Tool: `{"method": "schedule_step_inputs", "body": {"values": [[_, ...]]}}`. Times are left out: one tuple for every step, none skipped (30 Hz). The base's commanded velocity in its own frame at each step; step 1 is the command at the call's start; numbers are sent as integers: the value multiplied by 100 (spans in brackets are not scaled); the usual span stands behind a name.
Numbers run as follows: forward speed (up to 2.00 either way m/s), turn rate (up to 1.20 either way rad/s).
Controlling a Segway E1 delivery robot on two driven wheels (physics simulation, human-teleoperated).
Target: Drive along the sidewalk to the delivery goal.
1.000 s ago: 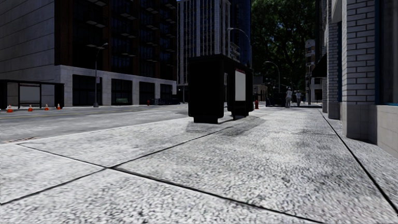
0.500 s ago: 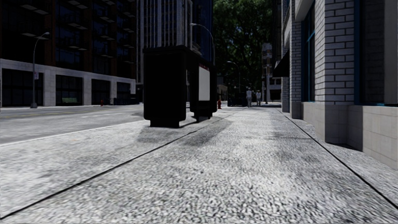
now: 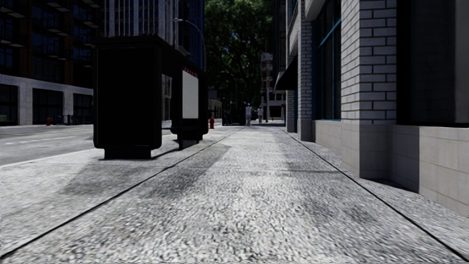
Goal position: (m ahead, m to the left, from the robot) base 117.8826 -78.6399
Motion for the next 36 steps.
{"method": "schedule_step_inputs", "body": {"values": [[200, -51], [200, -49], [200, -47], [200, -47], [200, -47], [200, -44], [200, -30], [200, -30], [200, -5], [200, 0], [200, 0], [200, 0], [200, 0], [200, 0], [200, 0], [200, 0], [200, 0], [200, 0], [200, 0], [200, 0], [200, 0], [200, 0], [200, 0], [200, 0], [200, 0], [200, 0], [200, 0], [200, 0], [200, 0], [200, 0], [200, 0], [200, 0], [200, 0], [200, 0], [200, 0], [200, 0]]}}
